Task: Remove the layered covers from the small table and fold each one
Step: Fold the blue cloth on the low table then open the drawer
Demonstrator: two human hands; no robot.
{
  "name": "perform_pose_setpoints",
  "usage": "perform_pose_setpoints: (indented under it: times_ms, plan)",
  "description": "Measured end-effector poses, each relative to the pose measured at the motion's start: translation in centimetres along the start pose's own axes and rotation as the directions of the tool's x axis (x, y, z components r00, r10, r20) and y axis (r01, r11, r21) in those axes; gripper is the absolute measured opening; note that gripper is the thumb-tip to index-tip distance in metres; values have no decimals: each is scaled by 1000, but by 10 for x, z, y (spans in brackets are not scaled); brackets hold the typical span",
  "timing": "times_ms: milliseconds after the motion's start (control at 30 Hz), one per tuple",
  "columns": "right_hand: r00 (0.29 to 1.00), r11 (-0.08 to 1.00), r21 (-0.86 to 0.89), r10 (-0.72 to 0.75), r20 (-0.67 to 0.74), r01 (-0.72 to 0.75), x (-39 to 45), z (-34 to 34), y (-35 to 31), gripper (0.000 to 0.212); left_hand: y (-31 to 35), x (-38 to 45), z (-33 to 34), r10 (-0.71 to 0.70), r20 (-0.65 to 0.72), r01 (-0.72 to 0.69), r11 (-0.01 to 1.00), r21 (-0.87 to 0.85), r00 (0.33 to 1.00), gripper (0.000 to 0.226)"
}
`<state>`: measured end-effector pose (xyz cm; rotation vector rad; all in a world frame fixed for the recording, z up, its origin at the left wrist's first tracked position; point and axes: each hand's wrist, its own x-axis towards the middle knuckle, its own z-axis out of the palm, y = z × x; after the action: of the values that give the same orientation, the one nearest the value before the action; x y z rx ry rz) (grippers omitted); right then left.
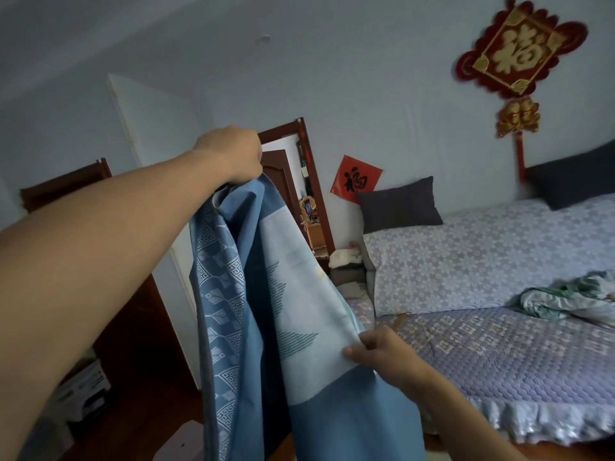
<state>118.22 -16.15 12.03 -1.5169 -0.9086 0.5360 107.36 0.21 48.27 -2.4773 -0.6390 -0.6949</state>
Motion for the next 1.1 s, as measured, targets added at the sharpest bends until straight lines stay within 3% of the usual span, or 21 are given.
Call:
perform_pose_setpoints:
  times_ms: [100,333,467,533,633,733,800,867,933,967,1000,1033,1100]
  plan:
    - [1000,996,-91,4,-19,-6,-2,-14,0,21,2,-1,8,-15,-20,15,1000,-22,1000,17]
    - [998,973,-227,-55,-40,44,1,-15,1,40,6,2,21,-39,-31,39,999,-20,999,22]
    - [984,905,-392,-126,124,165,-3,-28,11,24,4,6,22,-35,-43,34,999,-16,998,24]
    - [975,894,-428,-41,220,134,-8,-34,27,12,-1,8,24,-56,-41,56,998,-11,998,24]
    - [962,852,-520,83,261,68,-17,-26,69,17,-9,11,28,-90,-52,90,996,-11,995,22]
    - [961,859,-509,85,264,64,-32,-7,104,40,-15,12,36,-120,-59,119,993,-19,991,20]
    - [992,872,-488,37,123,28,-35,-10,126,42,-20,10,42,-135,-45,134,991,-19,990,21]
    - [976,866,-495,-35,-217,-79,-38,-30,131,36,-26,6,49,-149,-30,149,989,1,988,23]
    - [821,877,-446,-115,-560,-181,-45,-62,115,33,-36,3,60,-180,-18,180,984,3,984,25]
    - [730,870,-449,-169,-662,-205,-50,-81,98,34,-42,0,69,-200,-10,200,980,2,980,25]
    - [676,842,-494,-235,-698,-217,-56,-99,80,33,-48,-3,80,-219,7,218,976,13,976,23]
    - [680,794,-566,-291,-673,-221,-62,-116,65,29,-54,-8,93,-239,36,238,971,31,970,21]
    - [792,693,-712,-373,-483,-108,-74,-138,39,21,-66,-22,123,-285,115,281,958,51,952,19]
